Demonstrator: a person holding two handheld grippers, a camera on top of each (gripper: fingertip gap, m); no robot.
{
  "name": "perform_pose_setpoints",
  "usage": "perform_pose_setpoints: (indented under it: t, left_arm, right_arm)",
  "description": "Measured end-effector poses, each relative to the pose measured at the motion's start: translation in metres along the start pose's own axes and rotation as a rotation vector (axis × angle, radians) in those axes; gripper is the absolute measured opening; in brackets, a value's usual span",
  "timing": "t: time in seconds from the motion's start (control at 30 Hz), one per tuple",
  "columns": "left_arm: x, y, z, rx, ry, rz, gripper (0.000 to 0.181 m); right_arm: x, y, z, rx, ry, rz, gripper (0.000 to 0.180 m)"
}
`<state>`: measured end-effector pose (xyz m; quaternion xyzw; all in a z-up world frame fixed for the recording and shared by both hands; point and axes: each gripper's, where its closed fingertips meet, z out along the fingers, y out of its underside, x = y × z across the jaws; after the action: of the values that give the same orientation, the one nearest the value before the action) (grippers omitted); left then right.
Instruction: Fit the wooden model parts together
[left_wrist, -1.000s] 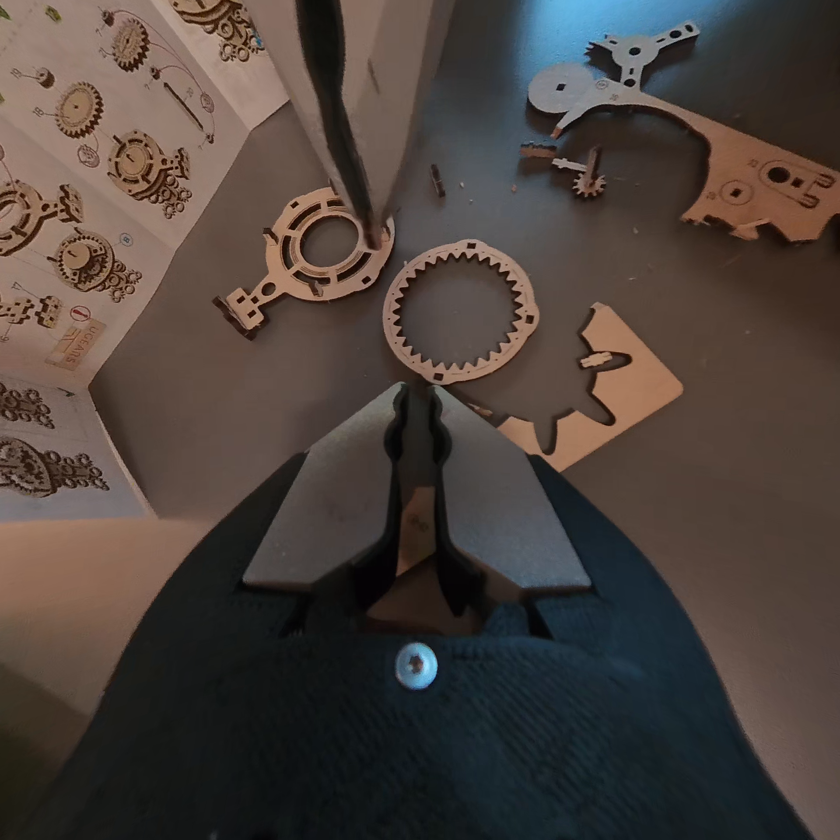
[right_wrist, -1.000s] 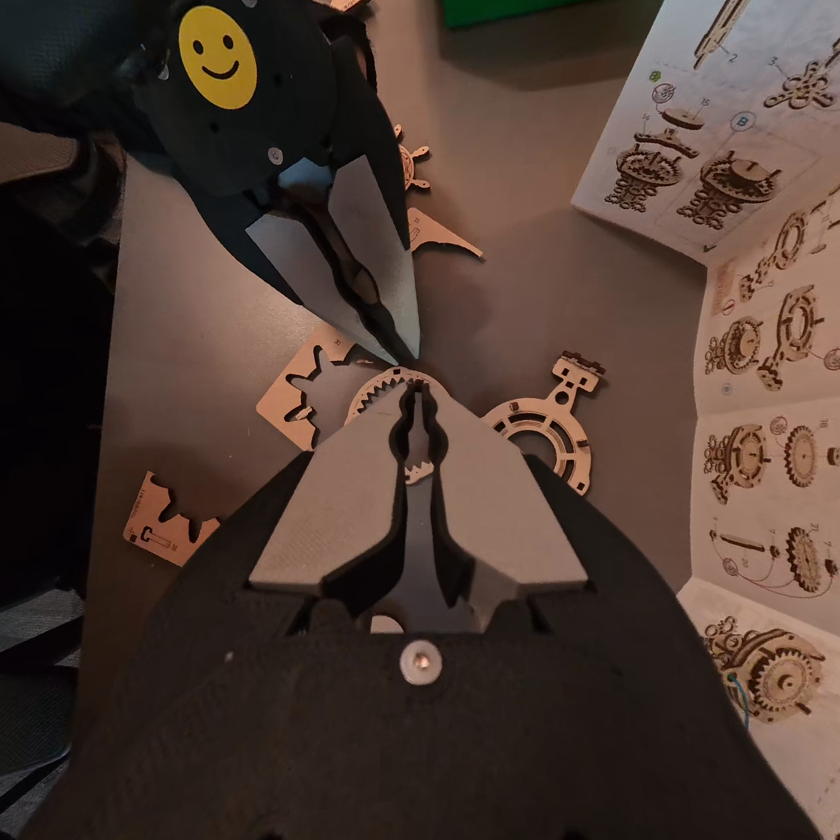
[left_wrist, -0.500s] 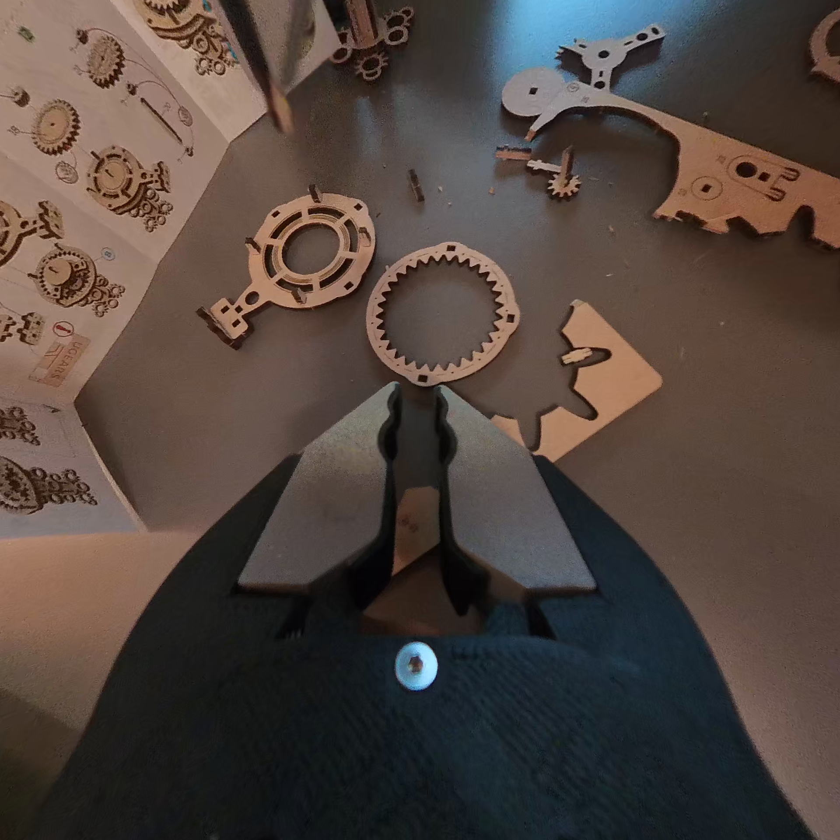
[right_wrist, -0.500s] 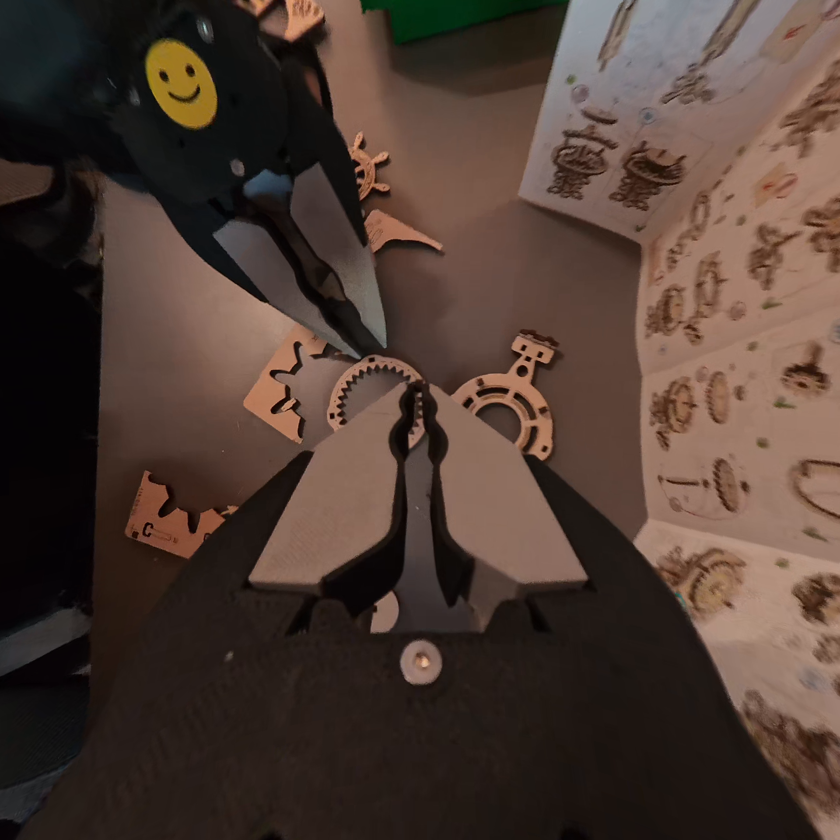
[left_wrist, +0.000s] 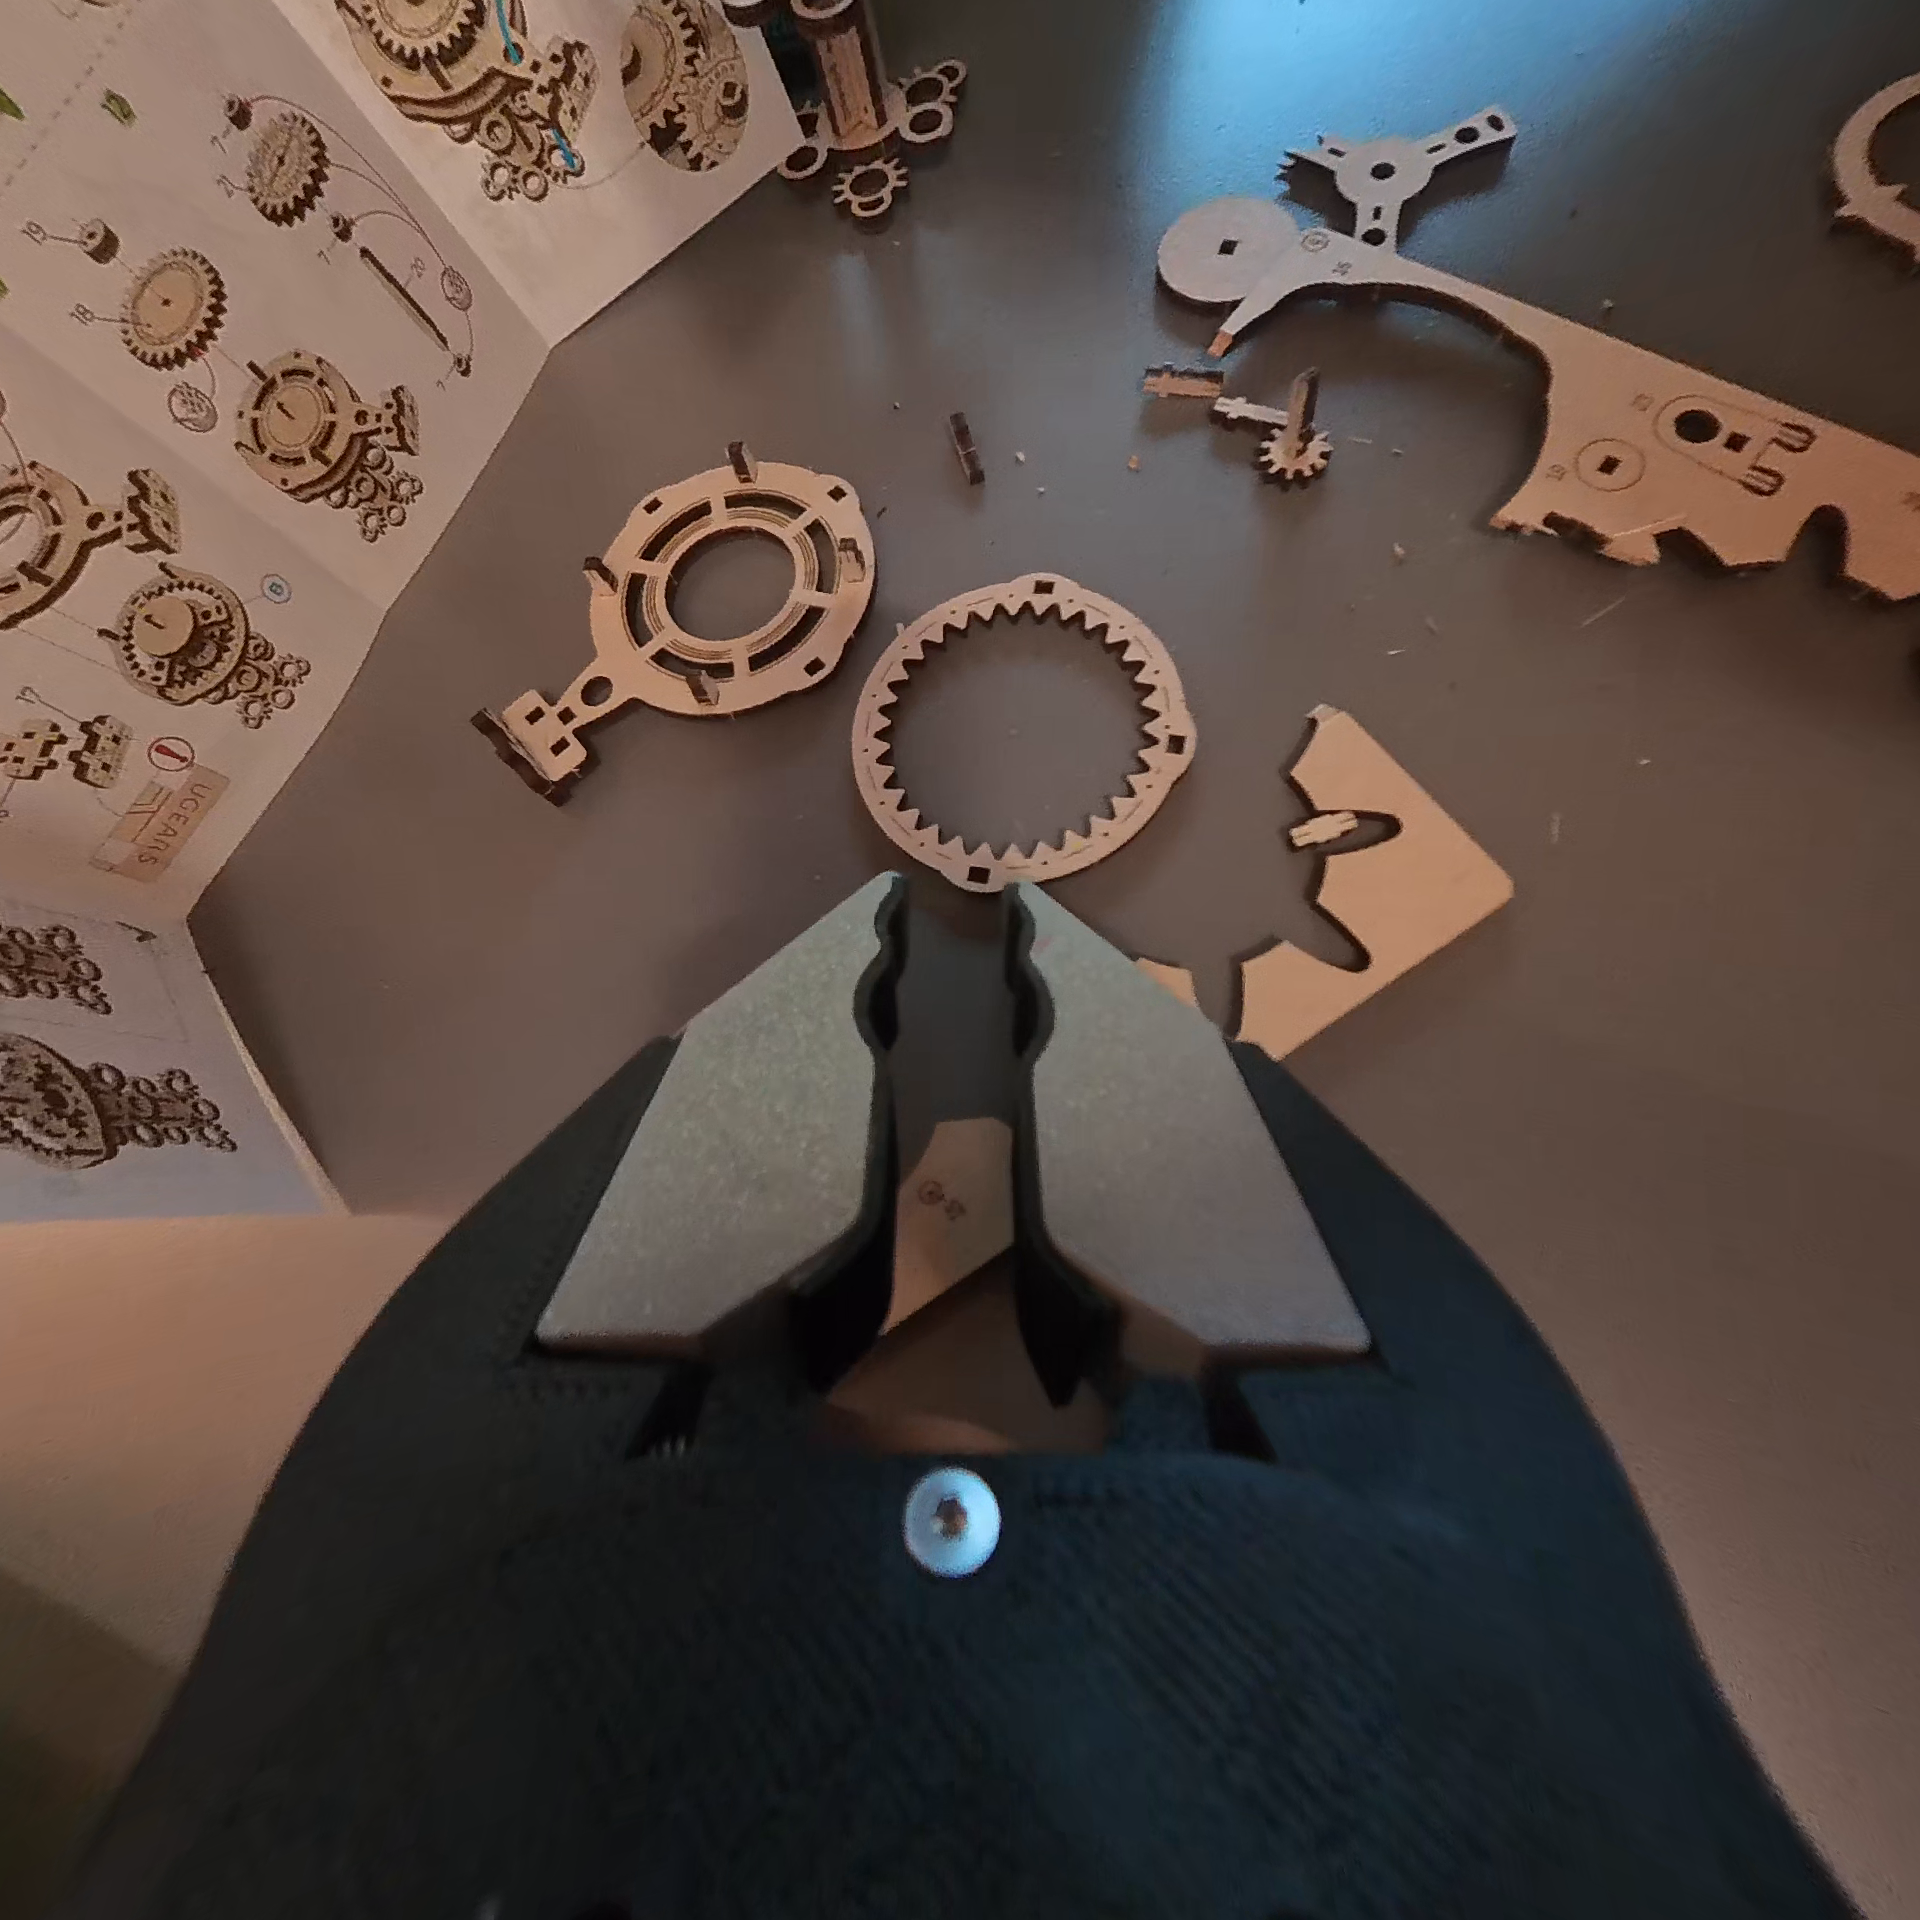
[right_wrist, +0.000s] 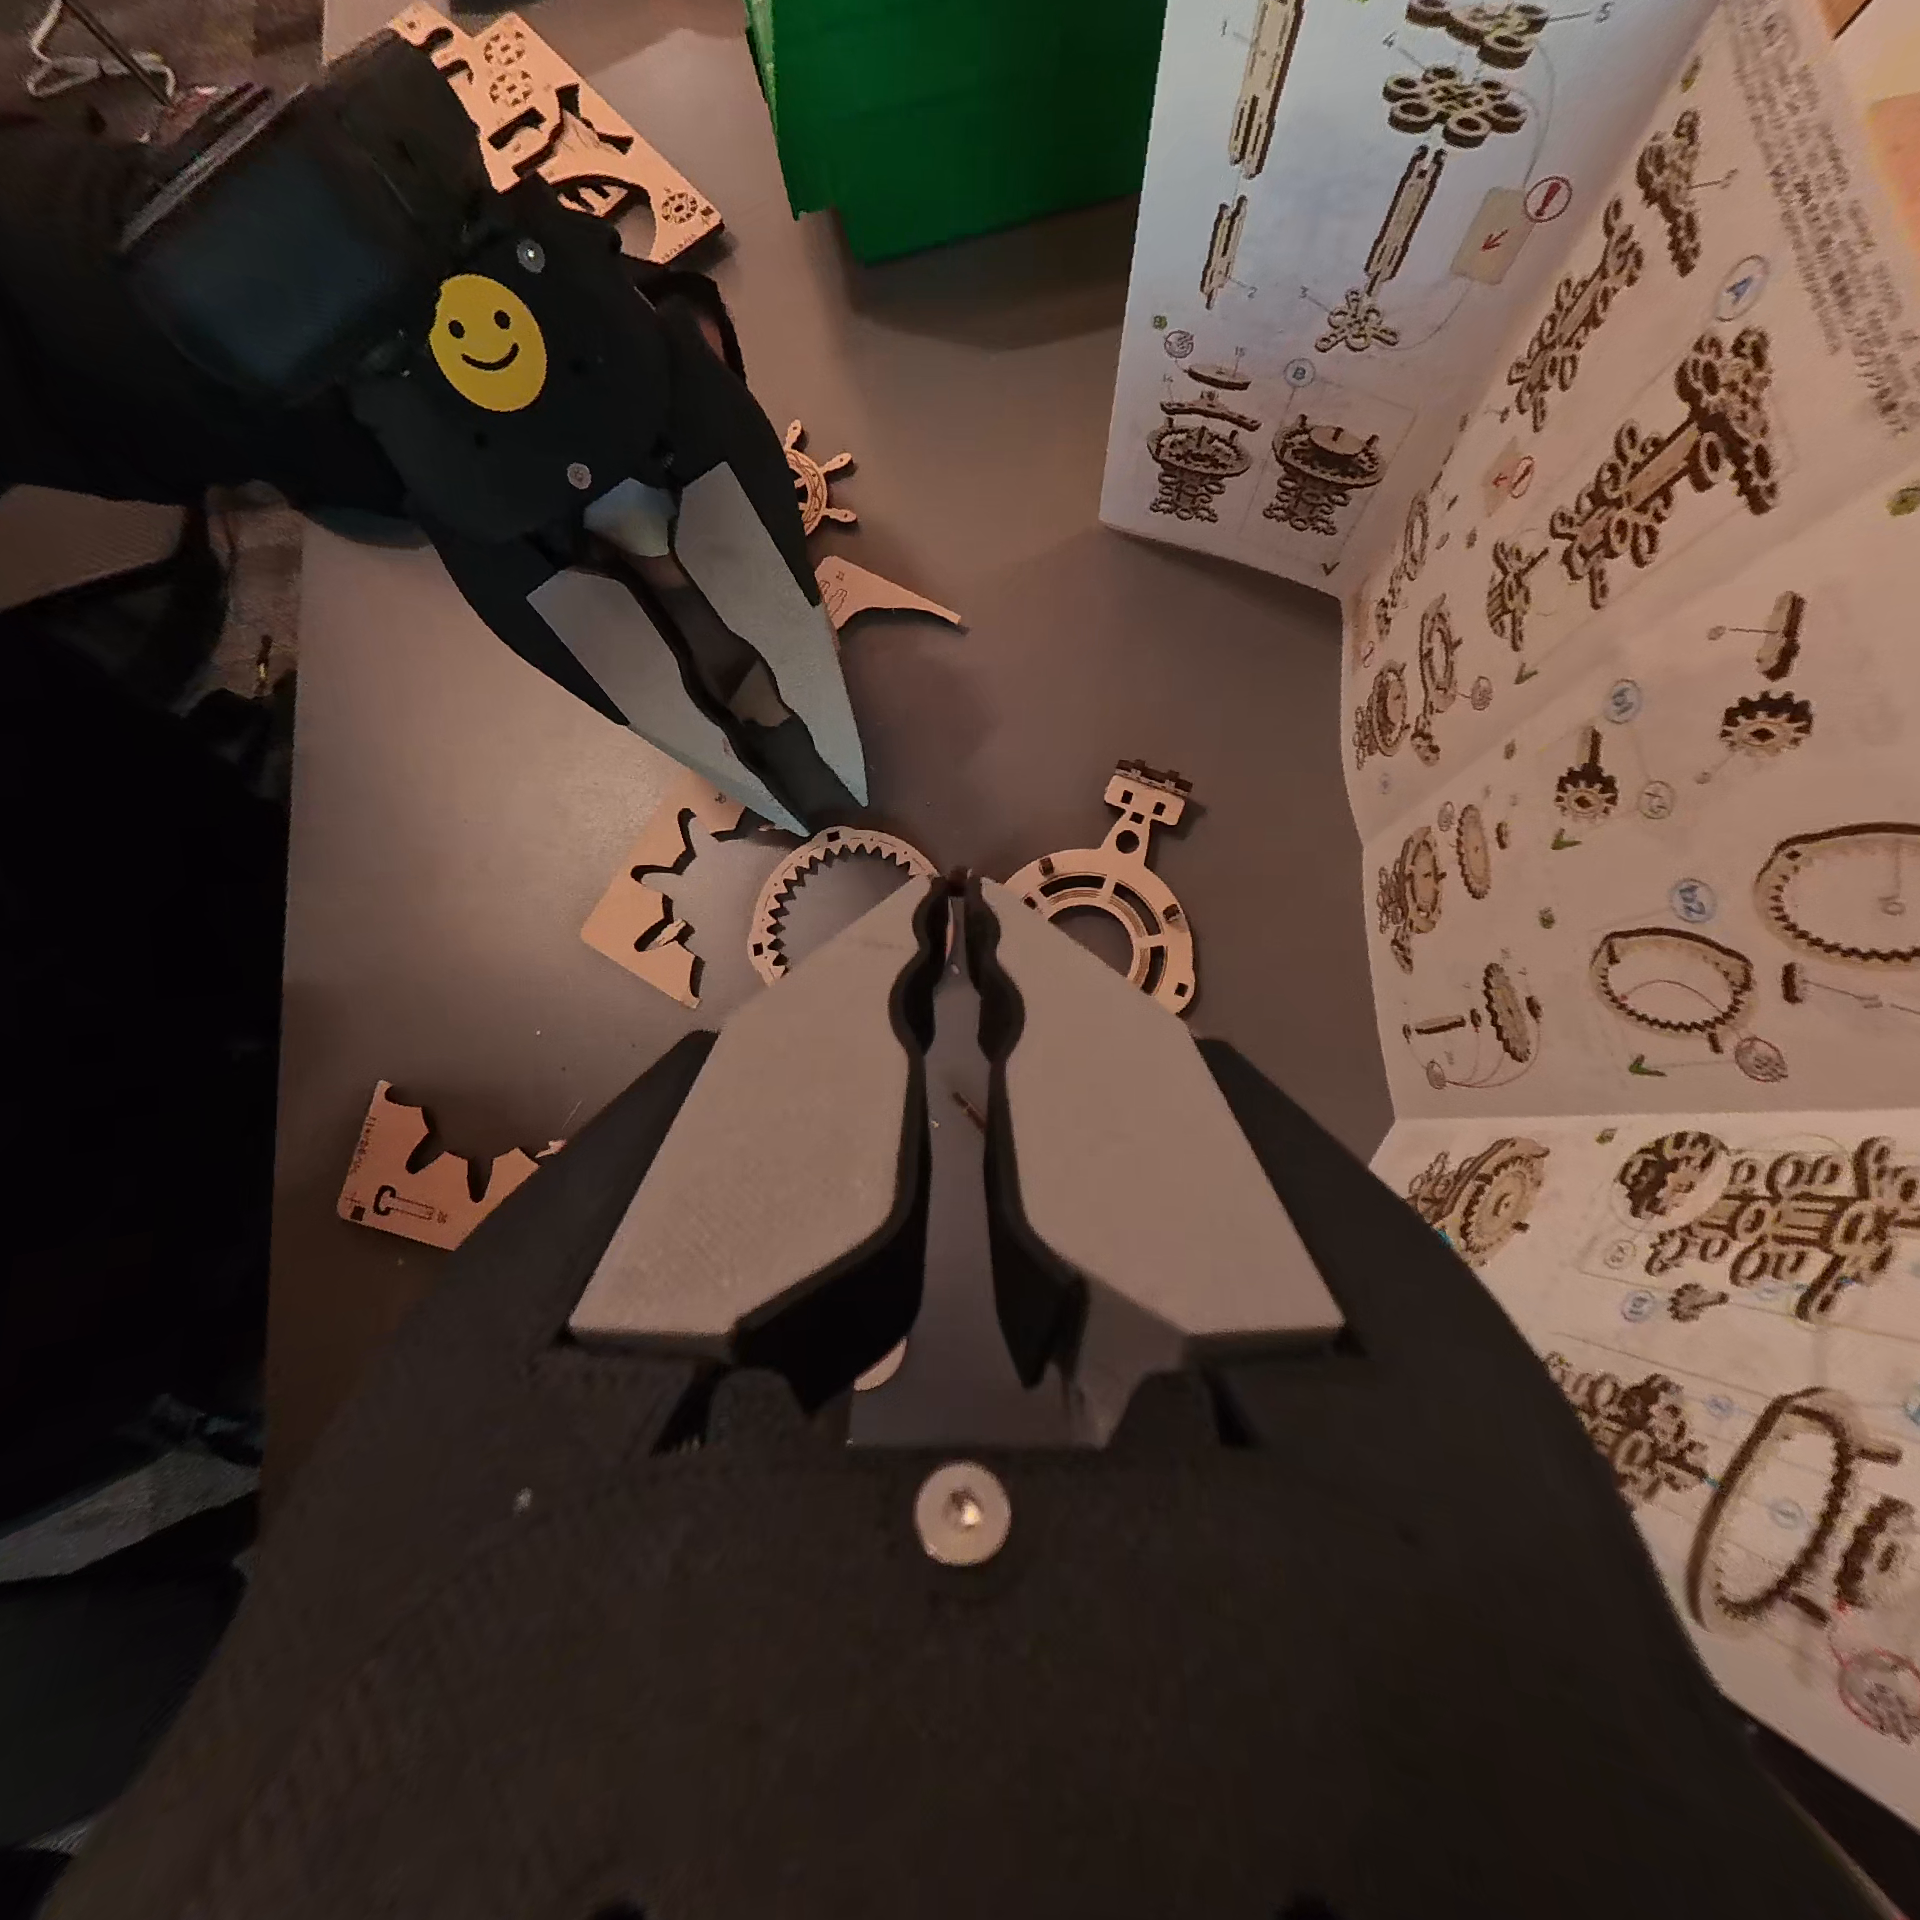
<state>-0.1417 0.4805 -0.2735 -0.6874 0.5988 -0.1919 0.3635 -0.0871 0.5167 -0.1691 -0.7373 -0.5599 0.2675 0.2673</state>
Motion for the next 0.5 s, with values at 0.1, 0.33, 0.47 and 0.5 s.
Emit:
perform_pose_setpoints:
  t: [0.1, 0.33, 0.47, 0.5]
  left_arm:
    - [0.001, -0.001, 0.0, 0.005, 0.003, 0.008, 0.014]
    - [0.032, -0.028, 0.002, 0.069, 0.106, -0.048, 0.019]
    - [0.039, -0.031, 0.016, -0.033, 0.13, -0.145, 0.031]
    - [0.035, -0.033, 0.018, -0.049, 0.099, -0.127, 0.029]
  right_arm:
    - [0.0, 0.001, 0.002, -0.007, -0.005, 0.004, 0.0]
    - [-0.002, 0.0, 0.004, -0.008, -0.009, 0.002, 0.0]
    - [-0.004, -0.004, 0.001, 0.007, -0.015, 0.001, 0.0]
    - [-0.005, -0.005, 0.0, 0.011, -0.019, 0.001, 0.0]
